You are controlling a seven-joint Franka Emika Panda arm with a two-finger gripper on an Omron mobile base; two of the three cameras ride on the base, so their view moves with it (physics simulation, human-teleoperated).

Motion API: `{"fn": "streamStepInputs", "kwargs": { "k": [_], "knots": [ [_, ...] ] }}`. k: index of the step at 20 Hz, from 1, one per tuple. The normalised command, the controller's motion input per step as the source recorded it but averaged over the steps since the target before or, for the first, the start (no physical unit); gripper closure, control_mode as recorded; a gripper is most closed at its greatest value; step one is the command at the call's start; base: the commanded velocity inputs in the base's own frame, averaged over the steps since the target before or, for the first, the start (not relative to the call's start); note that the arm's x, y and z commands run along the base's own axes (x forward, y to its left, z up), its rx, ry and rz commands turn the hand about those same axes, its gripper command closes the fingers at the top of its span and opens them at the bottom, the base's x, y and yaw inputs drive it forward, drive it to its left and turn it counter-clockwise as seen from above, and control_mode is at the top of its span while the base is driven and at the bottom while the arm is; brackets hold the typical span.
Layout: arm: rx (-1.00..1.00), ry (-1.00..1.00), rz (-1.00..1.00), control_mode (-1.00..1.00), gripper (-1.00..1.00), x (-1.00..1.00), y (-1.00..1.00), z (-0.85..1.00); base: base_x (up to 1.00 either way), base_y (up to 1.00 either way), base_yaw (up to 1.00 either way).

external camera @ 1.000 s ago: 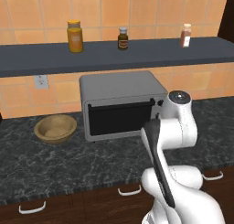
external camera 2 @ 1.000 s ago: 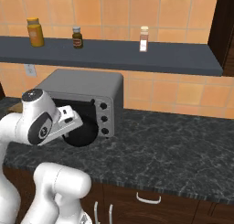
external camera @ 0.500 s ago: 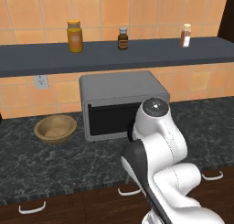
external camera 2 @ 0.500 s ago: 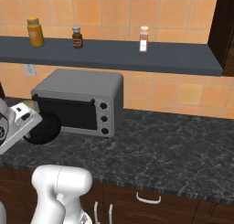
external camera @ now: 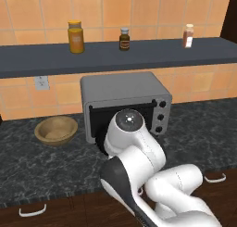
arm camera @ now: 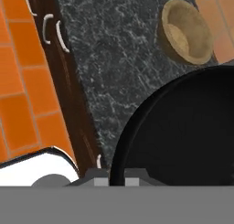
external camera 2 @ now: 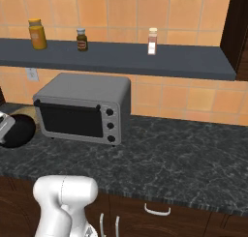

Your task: Pick up the bowls on the counter and stack them on top of one another in the open cabinet. Place the smaller bowl on top of the larger bowl.

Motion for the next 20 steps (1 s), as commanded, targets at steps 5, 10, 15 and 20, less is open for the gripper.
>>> {"fn": "streamStepInputs", "kwargs": {
  "k": [5,10,15,20],
  "knots": [
    [-0.22,0.15,0.08,-1.00,1.00,0.41,0.92,0.29,0.00,0.00,0.00],
    [-0.18,0.22,0.07,-1.00,1.00,0.45,0.81,0.14,0.00,0.00,0.00],
    [-0.12,0.18,0.09,-1.00,1.00,0.76,0.42,-0.17,0.00,0.00,0.00],
    [-0.08,0.04,0.10,-1.00,1.00,0.73,0.27,-0.48,0.00,0.00,0.00]
  ]
}}
